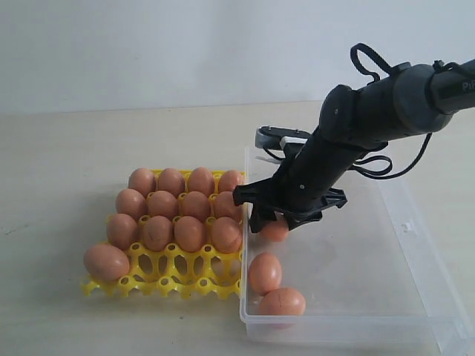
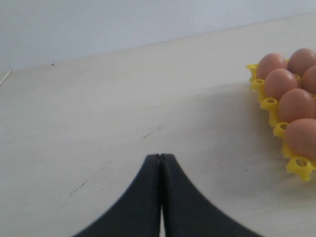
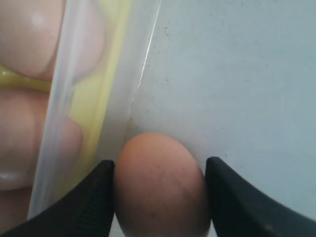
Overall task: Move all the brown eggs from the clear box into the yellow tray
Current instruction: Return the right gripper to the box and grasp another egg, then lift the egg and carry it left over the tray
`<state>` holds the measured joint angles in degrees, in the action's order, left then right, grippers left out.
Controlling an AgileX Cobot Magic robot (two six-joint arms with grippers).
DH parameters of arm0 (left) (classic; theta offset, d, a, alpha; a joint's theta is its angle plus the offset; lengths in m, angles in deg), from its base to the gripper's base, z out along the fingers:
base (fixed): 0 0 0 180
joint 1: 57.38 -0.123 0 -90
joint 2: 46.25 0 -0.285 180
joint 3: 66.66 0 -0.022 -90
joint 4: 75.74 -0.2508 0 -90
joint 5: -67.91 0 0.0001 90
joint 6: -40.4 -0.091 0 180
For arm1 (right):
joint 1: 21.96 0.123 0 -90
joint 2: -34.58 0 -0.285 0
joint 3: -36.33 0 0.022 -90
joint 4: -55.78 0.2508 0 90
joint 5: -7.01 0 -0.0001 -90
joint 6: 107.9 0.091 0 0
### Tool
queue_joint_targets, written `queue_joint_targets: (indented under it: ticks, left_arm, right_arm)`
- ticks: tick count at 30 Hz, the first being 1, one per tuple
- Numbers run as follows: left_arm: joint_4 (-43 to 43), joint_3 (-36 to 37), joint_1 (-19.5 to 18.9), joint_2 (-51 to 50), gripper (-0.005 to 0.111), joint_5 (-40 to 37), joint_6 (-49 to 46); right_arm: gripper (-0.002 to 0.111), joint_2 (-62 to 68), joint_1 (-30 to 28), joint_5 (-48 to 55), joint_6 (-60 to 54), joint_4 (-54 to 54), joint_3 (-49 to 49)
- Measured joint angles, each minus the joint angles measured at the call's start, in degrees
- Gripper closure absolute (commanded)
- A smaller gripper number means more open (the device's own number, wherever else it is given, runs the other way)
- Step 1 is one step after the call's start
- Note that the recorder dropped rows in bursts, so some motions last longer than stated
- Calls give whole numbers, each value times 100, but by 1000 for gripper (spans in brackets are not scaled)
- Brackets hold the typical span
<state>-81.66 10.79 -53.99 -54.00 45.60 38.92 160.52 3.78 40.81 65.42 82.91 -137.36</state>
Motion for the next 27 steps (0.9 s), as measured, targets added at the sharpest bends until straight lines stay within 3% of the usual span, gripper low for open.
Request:
queue_joint_targets:
  ticks: [2, 5, 6, 12, 20, 27]
  left_arm:
    - [0, 0, 0, 0, 107, 0, 0]
    - [0, 0, 0, 0, 107, 0, 0]
    - [0, 0, 0, 0, 107, 0, 0]
    - [0, 0, 0, 0, 107, 0, 0]
    - [0, 0, 0, 0, 107, 0, 0]
    - [0, 0, 0, 0, 107, 0, 0]
  right_arm:
    - [73, 0, 0, -85, -9, 0, 0]
    - [103, 0, 0, -168, -170, -38, 0]
    - [108, 0, 0, -179, -226, -53, 0]
    - [108, -186, 22, -204, -351, -296, 111]
    - [108, -2067, 78, -987, -414, -326, 957]
    - [108, -3206, 1037, -1777, -840, 472, 1587]
